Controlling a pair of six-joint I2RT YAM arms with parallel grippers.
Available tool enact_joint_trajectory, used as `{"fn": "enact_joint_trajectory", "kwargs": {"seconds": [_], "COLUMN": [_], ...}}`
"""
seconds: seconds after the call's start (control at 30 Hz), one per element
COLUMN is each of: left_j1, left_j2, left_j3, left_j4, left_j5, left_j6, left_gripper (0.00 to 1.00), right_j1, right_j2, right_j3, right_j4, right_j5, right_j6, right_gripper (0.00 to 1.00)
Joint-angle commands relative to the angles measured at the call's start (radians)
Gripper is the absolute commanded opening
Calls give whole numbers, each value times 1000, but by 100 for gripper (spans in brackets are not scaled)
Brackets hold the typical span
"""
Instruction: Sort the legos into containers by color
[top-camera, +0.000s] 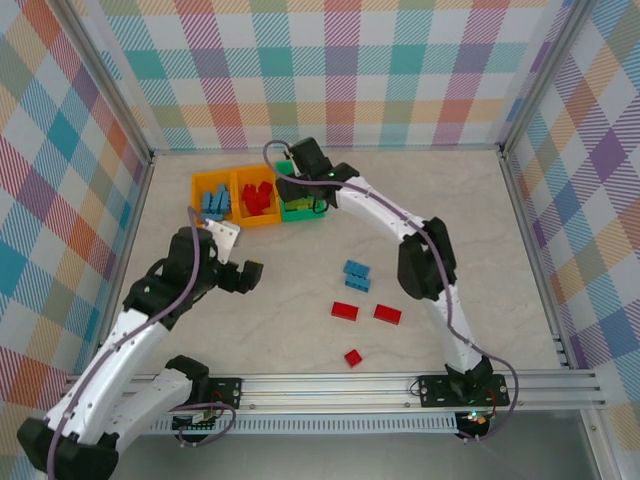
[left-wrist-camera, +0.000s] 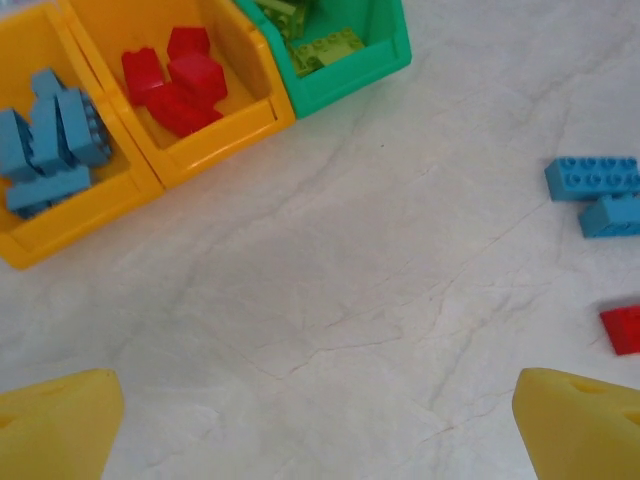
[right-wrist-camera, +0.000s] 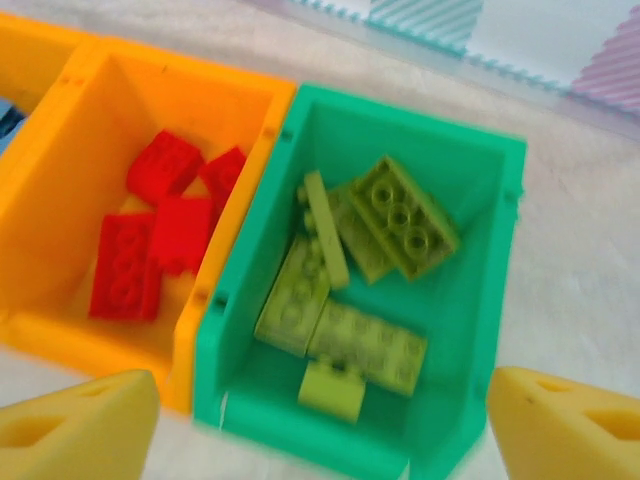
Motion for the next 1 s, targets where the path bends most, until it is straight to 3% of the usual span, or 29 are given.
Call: {"fn": "enact_joint_trajectory", "kwargs": {"seconds": [0.0, 0.07, 0.23, 0.37, 0.53, 0.77, 0.97], "left_j1": [5, -48, -291, -405, -527, -545, -534], "left_j2": [38, 41, 146, 391, 728, 1065, 1251], "left_j3": [48, 13, 16, 133, 323, 559, 704], "left_j4": [-47, 42, 181, 180, 190, 179, 136], "left_j5": [52, 76, -86, -160, -240, -229, -152], "left_j6": [-291, -410, -536, -633, -568, -466, -418], "left_gripper": [100, 100, 97, 99, 100, 100, 100], "right_j1": [5, 5, 5, 4, 4, 2, 2], "right_j2": [-261, -394, -725, -989, -1227, -1421, -1456], "right_j3": [-179, -314, -695, -926, -1077, -1189, -1234], "right_j4": [9, -7, -18, -74, -216, -332, -334], "right_j5": [-102, -167, -213, -165, -135, -122, -152], "right_j6": [-18, -2, 104, 232, 362, 470, 497], "right_gripper": [97, 100, 100, 100, 100, 100, 100]}}
